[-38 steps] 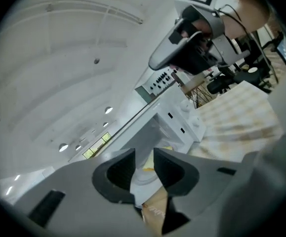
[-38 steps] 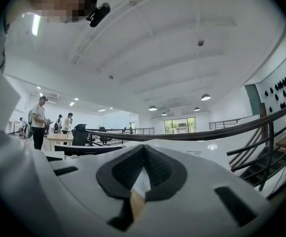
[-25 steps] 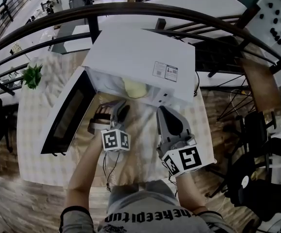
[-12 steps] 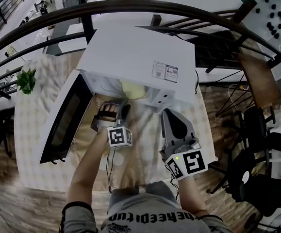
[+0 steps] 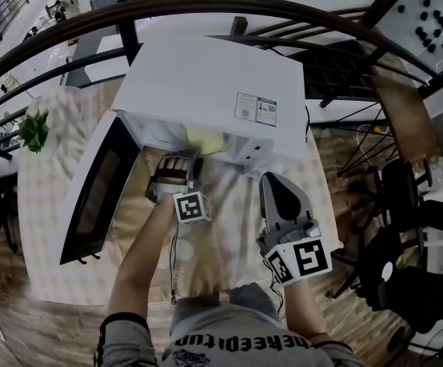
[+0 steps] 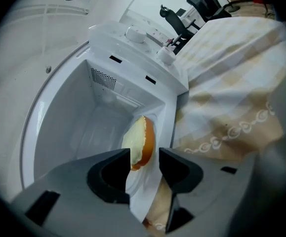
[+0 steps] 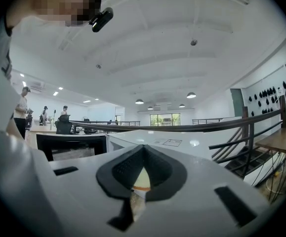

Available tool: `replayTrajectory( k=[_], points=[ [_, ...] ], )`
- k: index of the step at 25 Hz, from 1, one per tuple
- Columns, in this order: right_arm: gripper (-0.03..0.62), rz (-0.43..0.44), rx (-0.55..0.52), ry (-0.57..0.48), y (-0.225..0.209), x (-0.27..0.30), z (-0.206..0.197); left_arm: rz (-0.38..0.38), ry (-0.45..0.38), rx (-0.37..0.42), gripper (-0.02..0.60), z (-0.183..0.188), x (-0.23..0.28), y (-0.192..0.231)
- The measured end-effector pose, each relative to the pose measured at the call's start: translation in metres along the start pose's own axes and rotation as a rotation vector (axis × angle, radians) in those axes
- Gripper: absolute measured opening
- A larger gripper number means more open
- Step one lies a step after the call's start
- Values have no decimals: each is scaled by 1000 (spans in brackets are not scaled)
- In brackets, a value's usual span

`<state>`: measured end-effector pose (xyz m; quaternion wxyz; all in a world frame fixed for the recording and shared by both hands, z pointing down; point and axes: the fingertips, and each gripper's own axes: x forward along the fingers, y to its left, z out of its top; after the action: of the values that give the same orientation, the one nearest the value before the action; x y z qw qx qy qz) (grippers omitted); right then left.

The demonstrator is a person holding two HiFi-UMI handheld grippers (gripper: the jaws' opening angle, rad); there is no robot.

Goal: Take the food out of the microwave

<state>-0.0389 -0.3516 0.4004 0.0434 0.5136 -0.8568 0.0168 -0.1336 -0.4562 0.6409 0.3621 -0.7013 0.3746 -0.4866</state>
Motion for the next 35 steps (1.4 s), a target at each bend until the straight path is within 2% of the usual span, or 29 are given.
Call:
replayTrajectory(
  k=[2, 10, 12, 13, 15, 18, 24, 29, 35],
  points=[
    [5, -11, 0, 3, -4, -2, -1, 10, -4, -7, 172, 1, 6, 0],
    [5, -35, -1, 20, -11, -5, -7, -37, 13, -9, 169, 3, 10, 1],
    [5, -36, 0, 20, -11, -5, -7, -18, 15, -3, 154, 1, 10, 2],
    [5, -35, -1, 20, -11, -5, -7, -27, 18, -4, 127, 2, 9, 3],
    [5, -32, -2, 20, -10, -4, -7, -45, 23, 0, 114, 2, 7, 2],
    [5, -27, -2, 20, -8, -4, -7, 3, 19, 21, 97, 0, 9, 5],
    [5, -18, -5, 15, -4, -6, -4, -31, 6, -13, 80, 7, -8, 10],
    [5, -4, -10, 7, 0, -9, 0, 13, -27, -81, 77, 16, -24, 22],
    [5, 17, -12, -3, 4, -12, 4, 47, -26, -111, 75, 17, -42, 30]
  ],
)
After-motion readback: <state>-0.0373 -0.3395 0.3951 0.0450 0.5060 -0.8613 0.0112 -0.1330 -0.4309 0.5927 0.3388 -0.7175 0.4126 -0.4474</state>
